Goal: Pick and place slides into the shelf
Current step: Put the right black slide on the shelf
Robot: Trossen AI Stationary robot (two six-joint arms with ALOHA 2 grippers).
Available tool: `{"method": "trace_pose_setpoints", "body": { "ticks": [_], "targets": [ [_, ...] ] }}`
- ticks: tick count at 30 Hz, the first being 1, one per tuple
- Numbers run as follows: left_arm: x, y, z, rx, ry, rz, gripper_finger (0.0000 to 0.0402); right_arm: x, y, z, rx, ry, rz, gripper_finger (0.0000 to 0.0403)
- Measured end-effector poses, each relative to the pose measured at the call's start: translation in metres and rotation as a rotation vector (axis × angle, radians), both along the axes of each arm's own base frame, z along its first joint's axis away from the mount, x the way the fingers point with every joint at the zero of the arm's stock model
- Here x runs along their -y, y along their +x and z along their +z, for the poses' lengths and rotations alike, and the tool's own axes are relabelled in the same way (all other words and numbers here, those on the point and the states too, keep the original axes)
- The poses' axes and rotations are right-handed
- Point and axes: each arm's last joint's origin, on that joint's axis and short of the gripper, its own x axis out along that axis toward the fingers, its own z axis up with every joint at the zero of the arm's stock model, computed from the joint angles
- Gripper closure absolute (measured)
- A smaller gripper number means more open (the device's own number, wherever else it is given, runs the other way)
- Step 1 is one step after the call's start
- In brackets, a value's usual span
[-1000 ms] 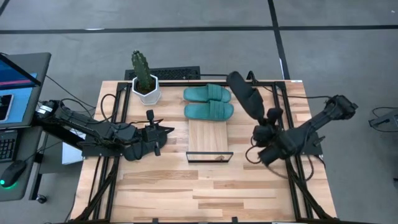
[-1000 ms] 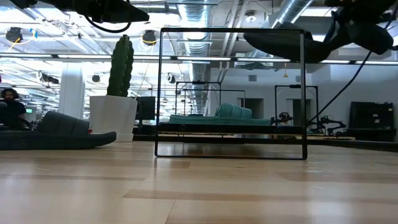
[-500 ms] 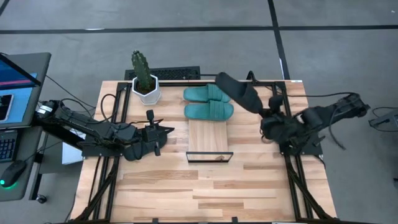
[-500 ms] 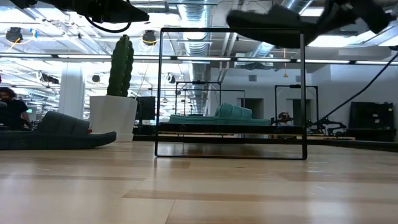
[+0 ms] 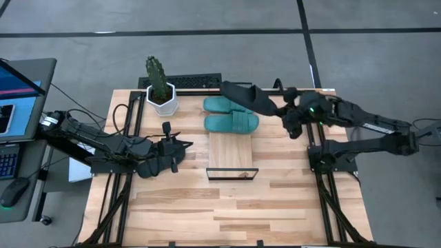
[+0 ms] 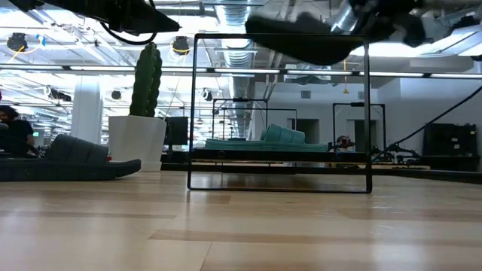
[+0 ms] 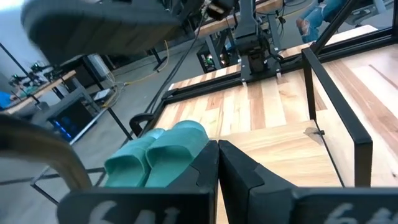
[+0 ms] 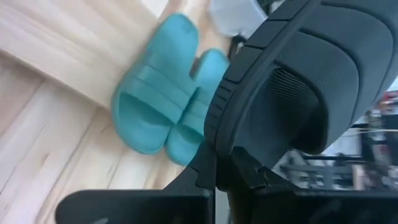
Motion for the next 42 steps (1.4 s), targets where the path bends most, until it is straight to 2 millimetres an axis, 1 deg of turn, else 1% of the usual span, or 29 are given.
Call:
{"method": "trace_pose_setpoints", "body": {
  "ticks": [4,7,9,13,17,24,29,34,36,42],
  "targets": [
    [0.000,0.000,-0.002,-0.008,-0.036,0.006,0.0401,0.021,0.013,-0.011,-0.044,0.069,0.048,0.0400],
    [0.000,-0.001,-0.003,-0.016,-0.059,0.011,0.0401,0.027,0.025,-0.021,-0.096,0.103,0.078,0.0400],
    [0.000,-0.001,-0.004,-0.021,-0.074,0.014,0.0401,0.028,0.033,-0.029,-0.140,0.124,0.090,0.0400],
    [0.000,-0.001,-0.007,-0.043,-0.086,0.021,0.0401,0.021,0.043,-0.041,-0.214,0.170,0.147,0.0400],
    [0.000,-0.002,-0.009,-0.053,-0.100,0.032,0.0401,0.009,0.049,-0.045,-0.246,0.203,0.197,0.0400],
    [-0.001,-0.002,-0.009,-0.050,-0.107,0.038,0.0401,-0.015,0.054,-0.045,-0.246,0.223,0.263,0.0400],
    [-0.001,-0.002,-0.008,-0.049,-0.108,0.038,0.0401,-0.026,0.055,-0.045,-0.253,0.230,0.303,0.0400],
    [-0.001,-0.002,-0.008,-0.049,-0.108,0.037,0.0401,-0.027,0.055,-0.046,-0.255,0.247,0.282,0.0400],
    [-0.001,-0.002,-0.008,-0.049,-0.108,0.037,0.0401,-0.027,0.058,-0.049,-0.268,0.253,0.266,0.0400],
    [-0.001,-0.002,-0.009,-0.053,-0.107,0.037,0.0401,-0.028,0.072,-0.065,-0.346,0.253,0.233,0.0400]
  ]
}}
